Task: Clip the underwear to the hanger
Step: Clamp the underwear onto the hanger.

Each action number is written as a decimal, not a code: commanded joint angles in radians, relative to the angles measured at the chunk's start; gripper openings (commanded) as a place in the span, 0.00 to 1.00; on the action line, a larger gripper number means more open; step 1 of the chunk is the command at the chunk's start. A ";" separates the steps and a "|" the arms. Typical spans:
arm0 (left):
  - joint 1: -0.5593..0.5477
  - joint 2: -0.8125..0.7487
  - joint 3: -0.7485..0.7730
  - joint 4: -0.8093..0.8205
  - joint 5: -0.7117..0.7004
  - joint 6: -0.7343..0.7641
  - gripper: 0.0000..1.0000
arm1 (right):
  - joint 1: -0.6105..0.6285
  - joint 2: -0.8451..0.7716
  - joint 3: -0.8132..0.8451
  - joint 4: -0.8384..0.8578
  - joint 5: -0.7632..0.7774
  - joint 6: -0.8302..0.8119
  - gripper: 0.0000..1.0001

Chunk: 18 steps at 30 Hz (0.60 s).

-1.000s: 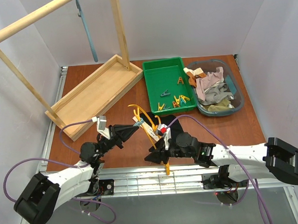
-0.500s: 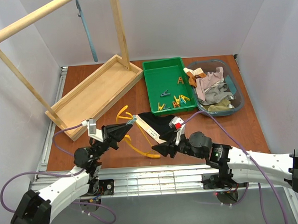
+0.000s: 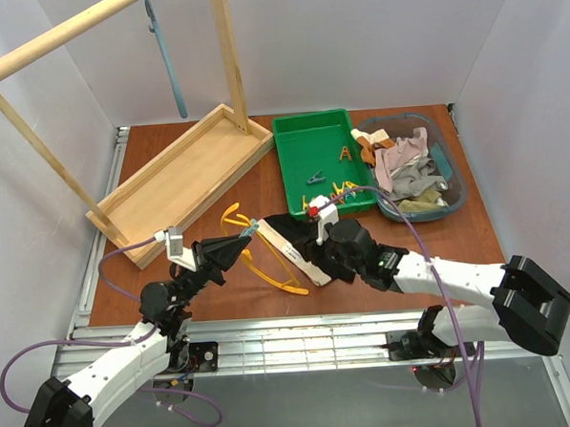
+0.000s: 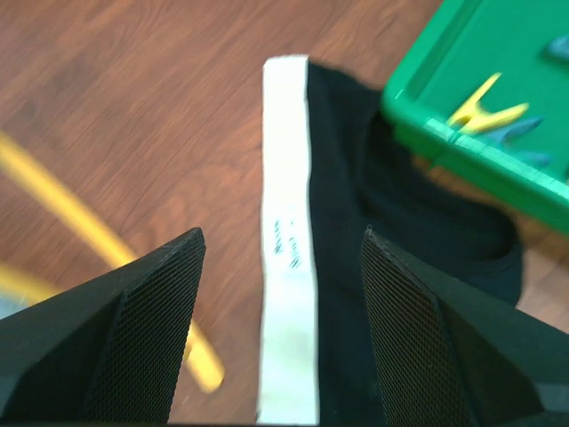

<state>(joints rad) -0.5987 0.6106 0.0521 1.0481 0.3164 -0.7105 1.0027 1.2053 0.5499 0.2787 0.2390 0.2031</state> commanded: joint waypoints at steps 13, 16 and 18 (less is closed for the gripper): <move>-0.003 -0.049 -0.301 -0.086 0.004 0.008 0.00 | -0.180 0.505 0.389 0.142 -0.421 -0.176 0.61; -0.003 -0.045 -0.302 -0.085 0.001 0.008 0.00 | -0.203 0.609 0.461 0.136 -0.469 -0.185 0.61; -0.003 -0.038 -0.301 -0.079 0.003 0.008 0.00 | -0.208 0.651 0.487 0.122 -0.475 -0.200 0.62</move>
<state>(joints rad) -0.5987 0.5713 0.0517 0.9741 0.3206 -0.7113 0.8131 1.8057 0.9749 0.3920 -0.1684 0.0452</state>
